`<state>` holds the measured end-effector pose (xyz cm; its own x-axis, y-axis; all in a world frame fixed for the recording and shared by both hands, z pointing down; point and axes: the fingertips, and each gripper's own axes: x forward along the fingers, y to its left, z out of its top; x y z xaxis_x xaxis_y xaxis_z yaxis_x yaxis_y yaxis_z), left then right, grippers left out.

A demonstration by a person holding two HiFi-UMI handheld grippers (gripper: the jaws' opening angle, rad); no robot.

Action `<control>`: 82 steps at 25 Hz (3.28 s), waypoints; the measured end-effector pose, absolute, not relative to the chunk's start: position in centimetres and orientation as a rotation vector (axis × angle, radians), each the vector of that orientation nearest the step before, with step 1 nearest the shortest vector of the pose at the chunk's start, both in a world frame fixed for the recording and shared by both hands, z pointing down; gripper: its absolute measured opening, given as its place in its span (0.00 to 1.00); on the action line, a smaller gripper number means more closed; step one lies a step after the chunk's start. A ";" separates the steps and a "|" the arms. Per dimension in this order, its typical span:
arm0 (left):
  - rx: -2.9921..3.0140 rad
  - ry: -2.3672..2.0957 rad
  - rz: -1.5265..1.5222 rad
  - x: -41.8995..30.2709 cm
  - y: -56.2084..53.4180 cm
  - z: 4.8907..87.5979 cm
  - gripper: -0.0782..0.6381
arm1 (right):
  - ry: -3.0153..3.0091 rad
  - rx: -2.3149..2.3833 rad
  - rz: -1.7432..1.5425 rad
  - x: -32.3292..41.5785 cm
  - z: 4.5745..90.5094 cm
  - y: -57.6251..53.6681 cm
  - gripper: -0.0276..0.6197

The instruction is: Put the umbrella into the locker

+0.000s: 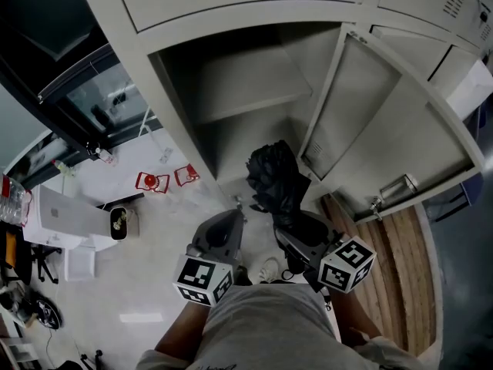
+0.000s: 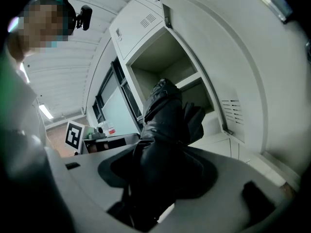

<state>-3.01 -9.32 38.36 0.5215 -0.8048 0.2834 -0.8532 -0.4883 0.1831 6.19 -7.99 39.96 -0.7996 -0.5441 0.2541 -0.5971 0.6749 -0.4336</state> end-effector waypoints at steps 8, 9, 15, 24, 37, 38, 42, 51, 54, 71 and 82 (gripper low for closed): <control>2.493 -1.326 0.230 -4.2 -11.5 38.4 0.13 | -2.731 1.028 0.782 5.2 40.3 -9.8 0.40; 2.496 -1.322 0.230 -4.4 -11.7 38.4 0.13 | -2.724 1.036 0.779 5.1 40.4 -10.0 0.40; 2.504 -1.300 0.236 -5.6 -12.7 38.5 0.13 | -2.672 1.087 0.774 4.6 41.2 -11.9 0.40; 2.496 -1.284 0.240 -7.4 -14.2 39.1 0.13 | -2.612 1.118 0.765 3.5 42.5 -15.1 0.40; 2.496 -1.255 0.264 -8.2 -15.6 39.9 0.13 | -2.534 1.146 0.768 2.9 43.6 -19.4 0.40; 2.496 -1.254 0.268 -8.3 -15.7 40.0 0.13 | -2.528 1.147 0.765 2.9 43.7 -19.7 0.40; 2.494 -1.258 0.275 -8.5 -15.9 40.2 0.13 | -2.509 1.142 0.748 2.7 44.0 -20.7 0.40; 2.481 -1.250 0.269 -8.9 -15.7 40.6 0.13 | -2.469 1.152 0.712 2.3 44.3 -22.8 0.40; 2.469 -1.251 0.264 -9.2 -15.6 40.8 0.13 | -2.469 1.149 0.689 2.0 44.1 -23.5 0.40; 2.437 -1.273 0.260 -10.5 -15.8 41.2 0.13 | -2.337 1.137 0.612 1.2 45.8 -26.6 0.40; 2.422 -1.276 0.266 -10.7 -16.3 41.6 0.13 | -2.256 1.088 0.594 1.2 47.7 -27.0 0.40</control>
